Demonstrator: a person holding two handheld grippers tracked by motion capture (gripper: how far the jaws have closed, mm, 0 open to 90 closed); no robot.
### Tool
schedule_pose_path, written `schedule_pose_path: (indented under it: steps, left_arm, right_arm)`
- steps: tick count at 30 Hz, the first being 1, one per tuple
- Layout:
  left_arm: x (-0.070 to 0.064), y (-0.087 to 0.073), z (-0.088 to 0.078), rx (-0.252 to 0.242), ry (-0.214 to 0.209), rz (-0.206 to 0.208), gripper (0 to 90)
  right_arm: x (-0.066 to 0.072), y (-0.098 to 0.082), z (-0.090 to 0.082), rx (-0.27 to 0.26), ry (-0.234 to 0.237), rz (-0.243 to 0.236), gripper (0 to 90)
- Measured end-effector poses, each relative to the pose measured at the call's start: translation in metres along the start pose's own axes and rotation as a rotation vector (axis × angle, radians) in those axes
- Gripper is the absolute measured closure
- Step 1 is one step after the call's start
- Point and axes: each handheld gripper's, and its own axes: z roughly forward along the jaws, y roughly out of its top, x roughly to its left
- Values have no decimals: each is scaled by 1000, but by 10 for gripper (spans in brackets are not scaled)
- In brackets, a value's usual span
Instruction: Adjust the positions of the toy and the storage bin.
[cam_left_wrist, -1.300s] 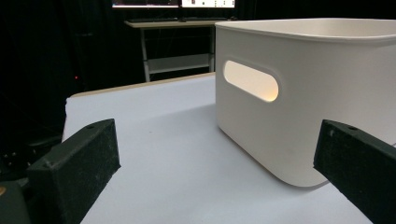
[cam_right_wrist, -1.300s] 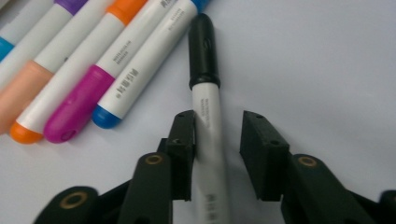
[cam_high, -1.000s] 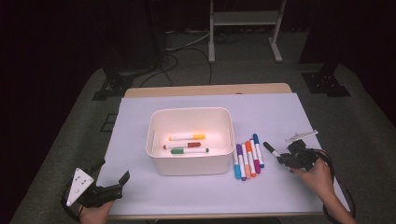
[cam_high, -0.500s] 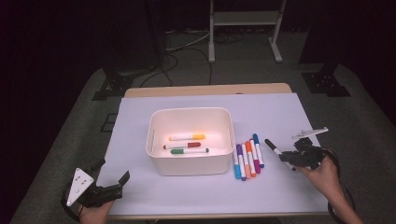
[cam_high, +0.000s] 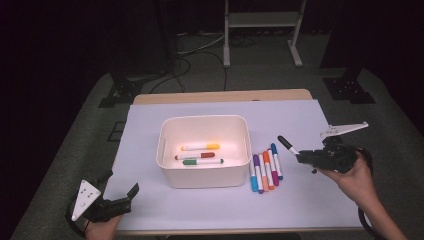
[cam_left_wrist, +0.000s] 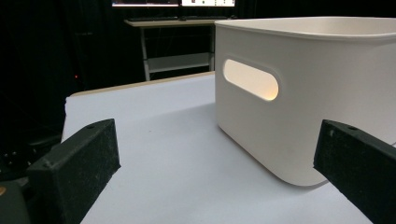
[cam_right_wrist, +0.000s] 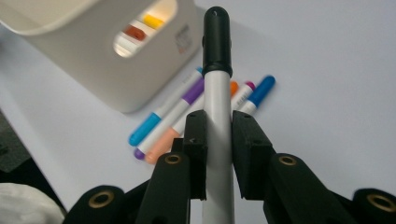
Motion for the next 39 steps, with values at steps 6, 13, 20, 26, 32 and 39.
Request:
schedule_pose_path:
  steps: [6, 13, 20, 26, 32, 39]
  left_arm:
    - [1, -1, 0, 10, -2, 1, 0]
    - [1, 0, 0, 8, -2, -1, 0]
    - [1, -1, 0, 10, -5, -1, 0]
    - [1, -1, 0, 5, -7, -3, 0]
    - [1, 0, 1, 7, -9, 0, 0]
    - [2, 0, 0, 4, -11, -1, 0]
  right_arm:
    - [21, 26, -12, -30, 35, -60, 756]
    - [43, 58, -17, -49, 90, -132, 756]
    - [70, 91, -14, -36, 157, -197, 756]
    - [92, 115, -3, -3, 196, -254, 756]
    - [114, 132, 13, 36, 224, -312, 756]
    - [133, 145, 34, 72, 268, -361, 756]
